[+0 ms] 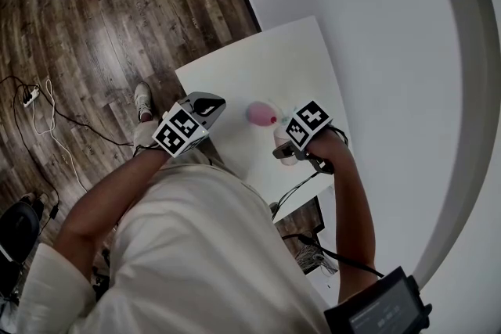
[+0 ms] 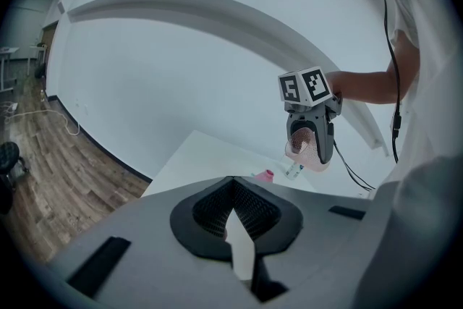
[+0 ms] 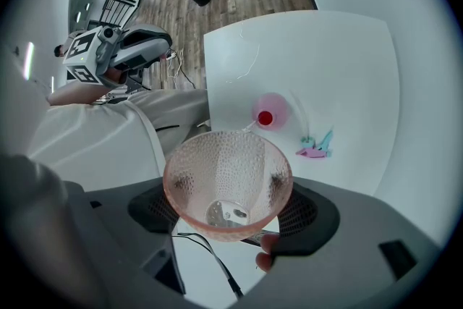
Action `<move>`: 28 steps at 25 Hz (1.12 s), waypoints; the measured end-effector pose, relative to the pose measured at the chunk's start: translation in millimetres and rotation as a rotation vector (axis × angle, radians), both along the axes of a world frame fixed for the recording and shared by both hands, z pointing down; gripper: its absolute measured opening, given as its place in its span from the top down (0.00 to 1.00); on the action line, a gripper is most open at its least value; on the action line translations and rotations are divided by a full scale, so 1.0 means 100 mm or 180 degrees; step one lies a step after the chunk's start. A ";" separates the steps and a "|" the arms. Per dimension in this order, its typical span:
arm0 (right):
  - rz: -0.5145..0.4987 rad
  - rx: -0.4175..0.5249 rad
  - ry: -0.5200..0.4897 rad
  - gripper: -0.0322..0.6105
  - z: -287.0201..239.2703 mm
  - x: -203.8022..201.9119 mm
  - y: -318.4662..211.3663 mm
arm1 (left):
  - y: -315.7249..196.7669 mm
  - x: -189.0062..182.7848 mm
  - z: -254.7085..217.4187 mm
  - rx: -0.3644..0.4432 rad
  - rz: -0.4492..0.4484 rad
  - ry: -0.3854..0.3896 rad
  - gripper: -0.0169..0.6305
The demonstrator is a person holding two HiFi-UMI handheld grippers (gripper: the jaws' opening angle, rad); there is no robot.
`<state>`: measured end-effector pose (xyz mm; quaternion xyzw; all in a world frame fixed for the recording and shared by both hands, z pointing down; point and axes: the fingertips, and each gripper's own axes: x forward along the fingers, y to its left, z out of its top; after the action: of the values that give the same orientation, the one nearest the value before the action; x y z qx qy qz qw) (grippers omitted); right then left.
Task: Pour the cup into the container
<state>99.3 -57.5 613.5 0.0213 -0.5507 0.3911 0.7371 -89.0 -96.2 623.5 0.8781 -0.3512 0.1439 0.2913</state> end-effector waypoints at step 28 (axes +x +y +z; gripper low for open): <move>-0.0012 -0.0043 0.0069 0.36 0.07 0.06 -0.12 | 0.06 -0.01 0.02 -0.0016 -0.0017 -0.0018 0.96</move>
<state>105.3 -69.7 620.4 0.0195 -0.5401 0.3932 0.7439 -89.6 -90.6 625.0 0.8761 -0.3539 0.1465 0.2929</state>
